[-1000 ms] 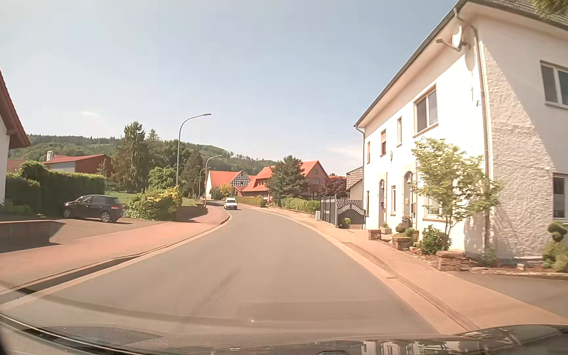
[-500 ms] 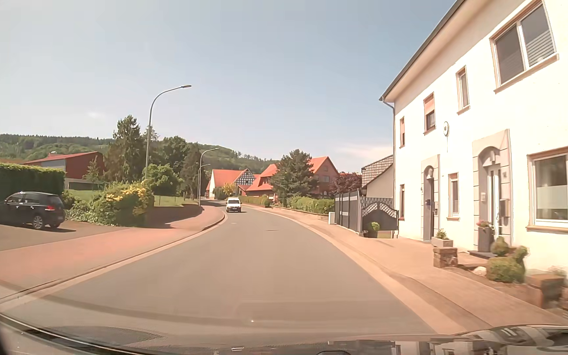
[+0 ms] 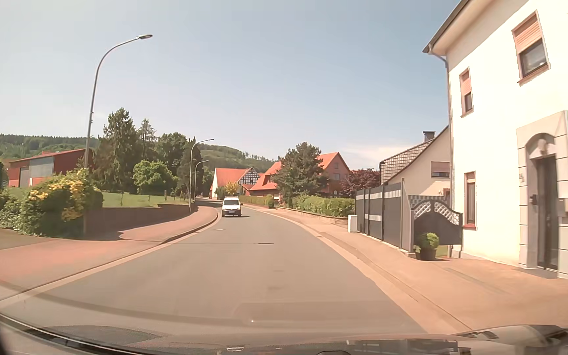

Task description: Follow the waypoints while adhering to traffic rules and regulations

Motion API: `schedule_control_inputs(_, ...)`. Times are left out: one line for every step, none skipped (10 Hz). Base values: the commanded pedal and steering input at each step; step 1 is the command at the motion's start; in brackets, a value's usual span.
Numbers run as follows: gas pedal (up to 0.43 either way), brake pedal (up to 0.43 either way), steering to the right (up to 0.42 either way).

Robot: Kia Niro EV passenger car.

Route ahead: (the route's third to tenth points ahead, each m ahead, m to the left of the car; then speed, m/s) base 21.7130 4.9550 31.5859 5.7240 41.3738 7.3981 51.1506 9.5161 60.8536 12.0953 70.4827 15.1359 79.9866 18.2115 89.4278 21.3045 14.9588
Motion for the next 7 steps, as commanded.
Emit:
schedule_control_inputs(0.177,0.0,-0.016)
schedule_control_inputs(0.177,0.0,-0.018)
schedule_control_inputs(0.177,0.0,-0.019)
schedule_control_inputs(0.177,0.0,-0.021)
schedule_control_inputs(0.177,0.0,-0.022)
schedule_control_inputs(0.177,0.0,-0.023)
schedule_control_inputs(0.177,0.0,-0.024)
